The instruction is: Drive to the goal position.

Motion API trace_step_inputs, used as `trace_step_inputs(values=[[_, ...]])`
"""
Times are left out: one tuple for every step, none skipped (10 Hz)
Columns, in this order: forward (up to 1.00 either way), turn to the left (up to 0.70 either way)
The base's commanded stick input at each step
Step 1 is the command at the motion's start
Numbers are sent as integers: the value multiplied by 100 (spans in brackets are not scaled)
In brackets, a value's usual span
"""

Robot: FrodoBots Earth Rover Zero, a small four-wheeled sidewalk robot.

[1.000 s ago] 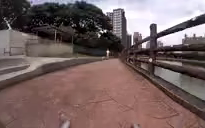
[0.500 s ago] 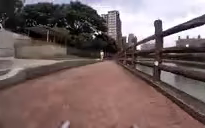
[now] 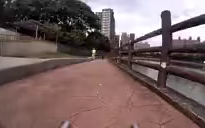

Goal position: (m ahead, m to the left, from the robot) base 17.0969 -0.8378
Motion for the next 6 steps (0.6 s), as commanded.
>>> trace_step_inputs(values=[[100,0],[100,0],[100,0],[100,-3],[100,-20],[100,-39]])
